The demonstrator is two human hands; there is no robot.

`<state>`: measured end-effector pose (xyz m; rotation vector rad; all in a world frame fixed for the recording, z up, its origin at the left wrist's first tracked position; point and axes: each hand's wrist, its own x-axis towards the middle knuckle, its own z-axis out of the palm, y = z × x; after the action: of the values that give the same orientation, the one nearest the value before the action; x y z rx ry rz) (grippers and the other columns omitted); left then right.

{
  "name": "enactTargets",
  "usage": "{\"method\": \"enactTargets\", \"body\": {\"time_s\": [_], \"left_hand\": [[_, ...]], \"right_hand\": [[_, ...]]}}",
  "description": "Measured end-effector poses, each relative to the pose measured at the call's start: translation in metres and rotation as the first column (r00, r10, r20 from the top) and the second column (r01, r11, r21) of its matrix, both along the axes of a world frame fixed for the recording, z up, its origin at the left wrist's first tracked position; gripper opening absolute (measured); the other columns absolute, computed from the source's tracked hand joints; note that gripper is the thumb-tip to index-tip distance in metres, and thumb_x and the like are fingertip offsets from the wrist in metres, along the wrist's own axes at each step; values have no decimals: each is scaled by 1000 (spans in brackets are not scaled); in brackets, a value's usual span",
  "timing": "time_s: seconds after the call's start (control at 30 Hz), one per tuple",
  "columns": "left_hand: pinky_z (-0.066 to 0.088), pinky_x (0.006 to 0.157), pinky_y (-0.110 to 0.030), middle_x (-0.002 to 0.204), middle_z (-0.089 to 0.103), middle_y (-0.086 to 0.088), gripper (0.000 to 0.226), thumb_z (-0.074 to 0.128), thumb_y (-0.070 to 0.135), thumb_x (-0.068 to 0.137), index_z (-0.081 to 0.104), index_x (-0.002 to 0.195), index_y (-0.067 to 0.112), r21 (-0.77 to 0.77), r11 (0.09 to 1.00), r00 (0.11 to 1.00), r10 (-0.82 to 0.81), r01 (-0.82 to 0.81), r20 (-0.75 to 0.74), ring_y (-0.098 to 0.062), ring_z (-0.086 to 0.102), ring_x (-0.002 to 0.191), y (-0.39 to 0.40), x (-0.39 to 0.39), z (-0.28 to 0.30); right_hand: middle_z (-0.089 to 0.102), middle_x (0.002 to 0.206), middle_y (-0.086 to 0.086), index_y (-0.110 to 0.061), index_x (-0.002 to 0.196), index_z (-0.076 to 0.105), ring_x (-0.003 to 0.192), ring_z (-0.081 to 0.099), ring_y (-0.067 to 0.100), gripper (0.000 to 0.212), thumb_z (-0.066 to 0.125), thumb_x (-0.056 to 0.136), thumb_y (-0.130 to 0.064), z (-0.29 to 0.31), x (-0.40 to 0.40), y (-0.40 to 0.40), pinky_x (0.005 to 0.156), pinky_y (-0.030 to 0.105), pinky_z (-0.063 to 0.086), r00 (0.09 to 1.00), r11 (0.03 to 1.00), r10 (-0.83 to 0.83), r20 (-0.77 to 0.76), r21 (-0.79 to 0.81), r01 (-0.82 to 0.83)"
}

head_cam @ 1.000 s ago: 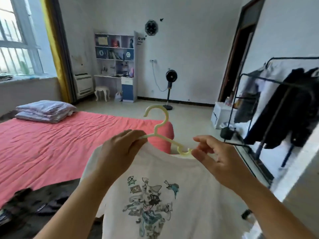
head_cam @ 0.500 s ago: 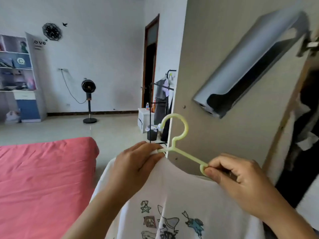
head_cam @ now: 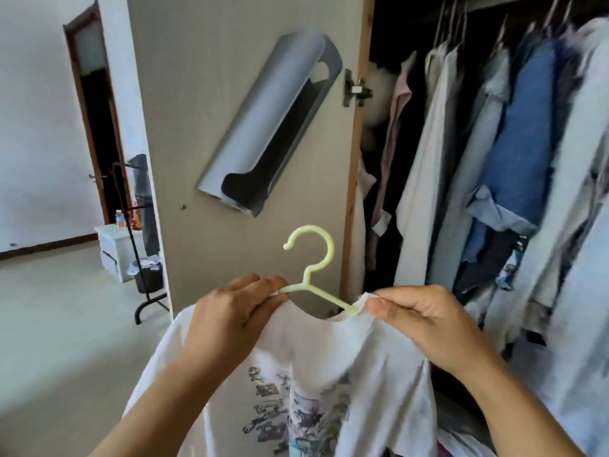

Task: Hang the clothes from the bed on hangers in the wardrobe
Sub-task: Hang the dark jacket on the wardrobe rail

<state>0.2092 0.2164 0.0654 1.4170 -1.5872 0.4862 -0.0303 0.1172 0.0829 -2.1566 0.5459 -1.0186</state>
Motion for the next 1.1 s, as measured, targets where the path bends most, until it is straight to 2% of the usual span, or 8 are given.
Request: {"method": "enactTargets", "body": {"time_s": [0.13, 0.33, 0.47, 0.6, 0.73, 0.83, 0.93, 1.1], "left_hand": [[45, 61, -24, 76, 58, 17, 29, 48, 43, 87, 69, 101, 27, -3, 981, 981, -192, 192, -25, -4, 58, 67, -18, -22, -2], [51, 72, -37, 92, 68, 12, 37, 52, 52, 83, 72, 94, 23, -57, 965, 965, -259, 257, -29, -11, 64, 81, -47, -30, 8], [45, 93, -35, 118, 62, 8, 68, 44, 66, 77, 55, 129, 23, 67, 925, 927, -369, 373, -71, -11, 56, 108, -55, -79, 31], [49, 74, -36, 78, 64, 6, 61, 37, 70, 78, 60, 100, 19, 158, 833, 832, -475, 529, -286, -16, 59, 79, -77, -142, 61], [47, 65, -34, 65, 58, 1, 22, 51, 28, 96, 58, 78, 17, 72, 860, 812, -446, 505, -376, -20, 53, 64, -110, -168, 85], [49, 72, -35, 76, 67, -8, 19, 50, 19, 96, 66, 93, 9, 54, 833, 797, -506, 551, -330, -25, 61, 75, -135, -176, 102], [51, 82, -30, 71, 66, 5, 17, 55, 10, 93, 69, 92, 1, -11, 739, 671, -619, 674, -408, -14, 63, 75, -156, -180, 120], [50, 91, -31, 87, 67, 3, 19, 52, 3, 93, 67, 104, 8, -26, 538, 451, -731, 843, -512, -13, 63, 89, -188, -199, 148]], "right_hand": [[51, 54, -12, -31, 88, 72, 50, 41, -1, 10, 63, 88, -26, 0, -16, 21, 50, 18, 33, 980, 984, -156, -122, -100, 144], [54, 56, -8, -30, 78, 65, 51, 46, 3, 15, 55, 81, -42, 9, -66, 42, 51, 23, 35, 846, 831, -532, -36, -213, 514], [63, 68, 2, -22, 88, 65, 67, 58, 19, 12, 60, 89, -32, 25, -77, 47, 66, 36, 49, 718, 699, -688, -107, -362, 616], [66, 82, -1, -19, 94, 66, 79, 58, 19, 19, 54, 92, -33, 48, -72, 47, 71, 34, 45, 613, 595, -779, -131, -463, 657], [55, 69, -9, -20, 96, 67, 68, 51, 9, 15, 57, 91, -30, 62, -71, 40, 62, 25, 39, 578, 551, -808, -114, -491, 675], [66, 84, -7, -23, 102, 65, 79, 59, 1, 24, 69, 78, -27, 71, -91, 27, 78, 28, 50, 745, 754, -655, -130, -180, 632], [64, 119, -8, -28, 125, 52, 109, 59, 0, 72, 80, 59, -25, 82, -113, 19, 83, 19, 50, 963, 927, -268, 11, 275, 255], [47, 141, -10, -28, 142, 34, 130, 42, 5, 102, 87, 55, -40, 101, -127, -7, 96, 20, 42, 998, 979, 1, 70, 206, -15]]}}
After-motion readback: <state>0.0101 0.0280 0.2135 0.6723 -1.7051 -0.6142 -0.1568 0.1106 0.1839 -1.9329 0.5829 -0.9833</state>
